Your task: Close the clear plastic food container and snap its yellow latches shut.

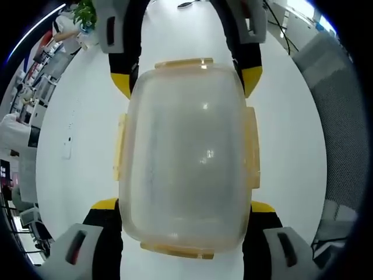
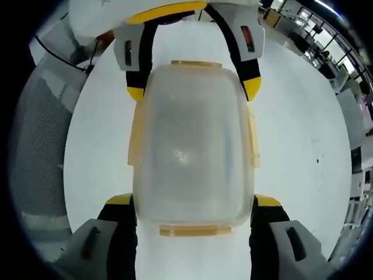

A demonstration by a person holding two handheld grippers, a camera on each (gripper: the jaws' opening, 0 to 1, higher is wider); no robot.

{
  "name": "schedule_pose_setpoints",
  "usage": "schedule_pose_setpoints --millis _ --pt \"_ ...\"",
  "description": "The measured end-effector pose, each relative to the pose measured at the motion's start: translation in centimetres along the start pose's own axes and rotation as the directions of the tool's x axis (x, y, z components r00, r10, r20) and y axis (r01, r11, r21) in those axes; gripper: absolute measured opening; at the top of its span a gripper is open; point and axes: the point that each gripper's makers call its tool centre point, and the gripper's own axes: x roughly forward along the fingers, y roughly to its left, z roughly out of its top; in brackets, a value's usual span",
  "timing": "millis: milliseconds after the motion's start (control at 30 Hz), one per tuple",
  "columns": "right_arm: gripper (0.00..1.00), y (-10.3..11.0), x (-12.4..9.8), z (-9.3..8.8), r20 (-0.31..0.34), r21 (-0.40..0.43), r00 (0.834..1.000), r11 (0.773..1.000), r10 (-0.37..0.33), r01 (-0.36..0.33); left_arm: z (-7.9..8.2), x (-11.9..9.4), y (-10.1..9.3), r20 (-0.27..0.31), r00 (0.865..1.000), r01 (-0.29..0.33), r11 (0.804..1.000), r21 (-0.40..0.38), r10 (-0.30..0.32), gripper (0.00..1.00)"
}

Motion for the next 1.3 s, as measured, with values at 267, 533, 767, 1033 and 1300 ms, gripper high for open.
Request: schedule_pose_setpoints --millis 267,533,767,1033,1300 --pt "0.80 0.1 0.4 -0.2 0.007 0.015 1.000 1.000 0.009 -0.009 0.0 0.1 0.2 -0.015 1.000 -0.009 1.000 -0.001 0.009 0.83" --pt "0.80 0.1 0.4 -0.2 0.000 0.013 1.000 1.000 0.007 -0.007 0.1 0.2 0.2 -0.011 1.000 -0.014 1.000 -0.004 0.014 0.84" --pt "0.80 0.0 0.2 -0.2 0.011 0.034 1.000 0.999 -0.012 0.011 0.2 -0.1 0.3 0.011 1.000 -0.005 1.000 -0.002 0.005 0.84" --pt "0.75 -0.7 -0.7 0.5 0.147 0.074 0.986 0.995 -0.080 0.069 -0.1 -0.4 0.4 0.088 0.996 -0.006 0.998 -0.066 0.012 0.86" --pt "0.80 -0.9 -1.9 1.0 0.359 0.314 0.915 0.947 -0.185 0.068 -0.6 -1.4 0.8 0.260 0.958 -0.057 0.966 -0.250 0.124 0.91"
